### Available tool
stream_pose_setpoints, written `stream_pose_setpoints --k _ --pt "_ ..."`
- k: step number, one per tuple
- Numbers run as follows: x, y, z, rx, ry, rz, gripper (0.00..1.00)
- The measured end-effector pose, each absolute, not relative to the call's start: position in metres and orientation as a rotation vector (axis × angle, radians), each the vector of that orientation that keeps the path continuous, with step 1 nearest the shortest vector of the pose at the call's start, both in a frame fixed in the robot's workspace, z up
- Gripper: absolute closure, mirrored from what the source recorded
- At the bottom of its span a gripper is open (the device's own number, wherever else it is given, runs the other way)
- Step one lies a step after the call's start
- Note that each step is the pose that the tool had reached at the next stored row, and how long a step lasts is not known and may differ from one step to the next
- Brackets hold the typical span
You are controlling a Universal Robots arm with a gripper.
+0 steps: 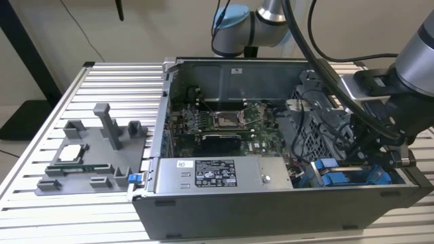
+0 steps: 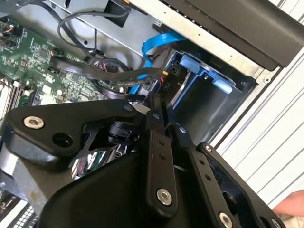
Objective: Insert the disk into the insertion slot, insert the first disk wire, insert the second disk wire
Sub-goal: 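Insert the second disk wire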
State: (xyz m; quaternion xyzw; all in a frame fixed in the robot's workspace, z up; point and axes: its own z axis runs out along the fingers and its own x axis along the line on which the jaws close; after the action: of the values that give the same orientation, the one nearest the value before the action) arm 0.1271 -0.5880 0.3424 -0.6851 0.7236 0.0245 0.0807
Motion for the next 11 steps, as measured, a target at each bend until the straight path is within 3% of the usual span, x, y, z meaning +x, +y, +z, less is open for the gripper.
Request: stream_pose_setpoints --k 11 --pt "0.1273 -0.5866 0.3396 -2.048 2.163 0.073 1.0"
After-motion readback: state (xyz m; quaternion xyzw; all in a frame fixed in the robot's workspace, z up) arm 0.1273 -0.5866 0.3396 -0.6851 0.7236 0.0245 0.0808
